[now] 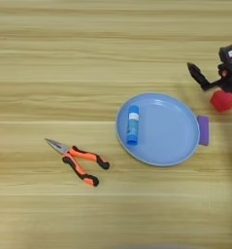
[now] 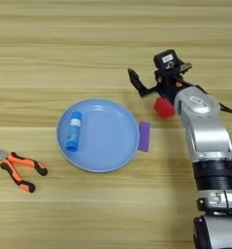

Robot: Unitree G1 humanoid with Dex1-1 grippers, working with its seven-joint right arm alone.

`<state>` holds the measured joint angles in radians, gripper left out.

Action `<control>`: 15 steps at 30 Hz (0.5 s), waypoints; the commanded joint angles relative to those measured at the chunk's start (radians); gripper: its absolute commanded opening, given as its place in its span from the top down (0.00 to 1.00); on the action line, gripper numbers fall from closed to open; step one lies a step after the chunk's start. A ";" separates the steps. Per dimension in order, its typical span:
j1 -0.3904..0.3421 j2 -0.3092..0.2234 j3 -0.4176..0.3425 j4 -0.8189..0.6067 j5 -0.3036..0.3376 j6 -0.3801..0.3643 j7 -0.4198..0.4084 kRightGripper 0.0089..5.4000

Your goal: Move the objects on the table

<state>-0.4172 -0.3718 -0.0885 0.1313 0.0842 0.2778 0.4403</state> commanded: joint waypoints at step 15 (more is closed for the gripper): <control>0.084 0.075 0.144 -0.280 0.119 0.072 0.123 0.00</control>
<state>-0.2969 -0.2936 0.0432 -0.0875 0.1927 0.3425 0.5656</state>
